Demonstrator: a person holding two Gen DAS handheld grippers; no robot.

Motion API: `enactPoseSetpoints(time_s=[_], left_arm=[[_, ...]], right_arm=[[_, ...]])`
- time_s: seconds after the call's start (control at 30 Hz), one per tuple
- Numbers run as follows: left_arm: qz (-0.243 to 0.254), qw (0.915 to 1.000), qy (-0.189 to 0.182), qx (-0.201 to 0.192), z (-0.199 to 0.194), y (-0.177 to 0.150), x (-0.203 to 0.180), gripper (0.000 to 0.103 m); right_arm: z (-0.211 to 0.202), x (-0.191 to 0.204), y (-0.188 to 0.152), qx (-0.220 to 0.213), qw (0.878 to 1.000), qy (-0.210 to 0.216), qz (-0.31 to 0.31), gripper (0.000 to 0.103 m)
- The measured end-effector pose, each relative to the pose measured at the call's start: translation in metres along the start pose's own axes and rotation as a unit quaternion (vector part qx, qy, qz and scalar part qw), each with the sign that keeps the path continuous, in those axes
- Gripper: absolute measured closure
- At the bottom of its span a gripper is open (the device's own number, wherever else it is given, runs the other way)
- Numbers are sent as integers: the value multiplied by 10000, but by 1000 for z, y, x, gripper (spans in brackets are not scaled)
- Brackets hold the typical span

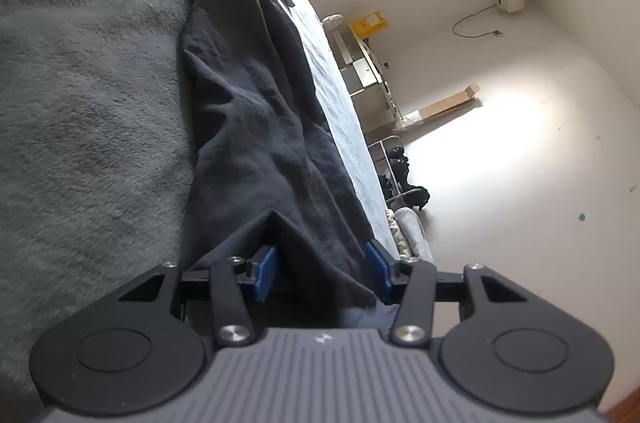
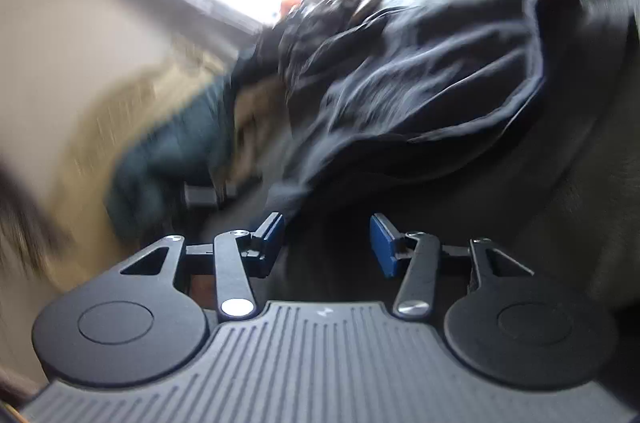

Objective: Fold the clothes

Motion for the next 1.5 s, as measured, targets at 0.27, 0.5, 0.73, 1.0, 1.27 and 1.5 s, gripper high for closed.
enactPoseSetpoints(time_s=[0.27,0.5,0.73,1.0,1.27,1.5], left_arm=[[243,9997,-41,36,-13,-14,-14,53],[184,9984,100,533,-17,-46,5,55],[298,9966,2,762,12,-33,-5,96],[438,9960,-631,448,-12,-4,-39,98],[424,9960,-651,450,-29,-6,-35,91],[125,9971,-408,635,-41,-37,2,81]], right_arm=[[17,36,-55,490,9742,-1244,-1819,58],[38,33,-67,579,9366,-2261,-2614,83],[29,56,-70,217,8624,-3102,-3994,101],[14,89,-85,41,7448,-3496,-5684,101],[23,75,-109,655,6946,-3298,-6360,101],[18,77,-98,641,7299,-3190,-6012,101]])
Point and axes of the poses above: each gripper's, at about its wrist camera, not at the fingertips, and z roughly the way its jaws point, x to its left, y to its top, the point moved 8 cm from there along z, roughly the way its jaws point, and after that the axes turned 10 degrees about x, right-handed, at the moved point
